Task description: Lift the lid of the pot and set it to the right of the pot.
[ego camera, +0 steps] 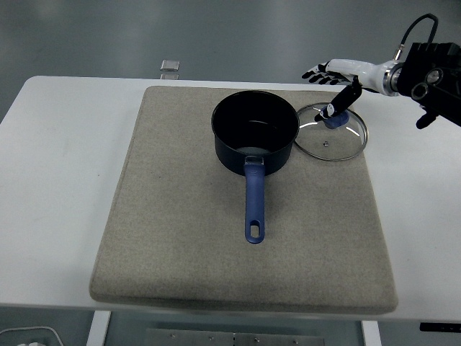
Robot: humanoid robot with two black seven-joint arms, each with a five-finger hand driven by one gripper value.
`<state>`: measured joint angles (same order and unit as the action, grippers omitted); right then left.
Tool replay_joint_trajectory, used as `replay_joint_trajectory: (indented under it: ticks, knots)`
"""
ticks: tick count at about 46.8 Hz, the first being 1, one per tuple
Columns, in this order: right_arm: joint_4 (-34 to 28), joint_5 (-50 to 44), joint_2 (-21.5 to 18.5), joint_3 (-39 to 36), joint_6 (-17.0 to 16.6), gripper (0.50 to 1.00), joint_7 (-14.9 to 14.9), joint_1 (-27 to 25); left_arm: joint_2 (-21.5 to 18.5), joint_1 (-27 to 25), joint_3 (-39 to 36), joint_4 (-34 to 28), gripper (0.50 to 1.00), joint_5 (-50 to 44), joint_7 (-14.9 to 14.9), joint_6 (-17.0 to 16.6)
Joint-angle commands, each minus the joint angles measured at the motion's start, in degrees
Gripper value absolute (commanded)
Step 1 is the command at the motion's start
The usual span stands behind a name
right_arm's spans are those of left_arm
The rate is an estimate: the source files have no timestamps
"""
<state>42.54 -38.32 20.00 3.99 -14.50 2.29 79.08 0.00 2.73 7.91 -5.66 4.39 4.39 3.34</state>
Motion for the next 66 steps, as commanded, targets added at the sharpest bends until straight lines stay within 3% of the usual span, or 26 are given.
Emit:
replay_joint_trajectory:
  ticks: [1,12,27,40,54,66]
  knots:
    - [0.00,6.22,-0.05,-1.44,0.00,0.919,0.08,-1.12,0.00,-0.01,0.00,-0.06,1.000,0.01,0.00,0.00]
    - [-0.09,20.12,-0.48,-7.41,0.18,0.919,0.08,-4.37,0.00,-0.01,0.00,-0.06,1.000,0.01,0.00,0.00]
    - [-0.09,26.27,-1.36,-18.67,-0.17,0.917,0.17,-10.35,0.00,-0.01,0.00,-0.06,1.000,0.01,0.00,0.00]
    - [-0.26,41.39,-2.94,-19.55,-0.70,0.919,0.08,-12.55,0.00,-0.01,0.00,-0.06,1.000,0.01,0.00,0.00]
    - [-1.49,48.34,-3.12,-22.71,-2.63,0.917,0.08,-14.13,0.00,-0.01,0.00,-0.06,1.000,0.01,0.00,0.00]
    - [-1.85,48.96,-3.21,-24.65,-3.95,0.921,0.08,-15.53,0.00,-0.01,0.00,-0.06,1.000,0.01,0.00,0.00]
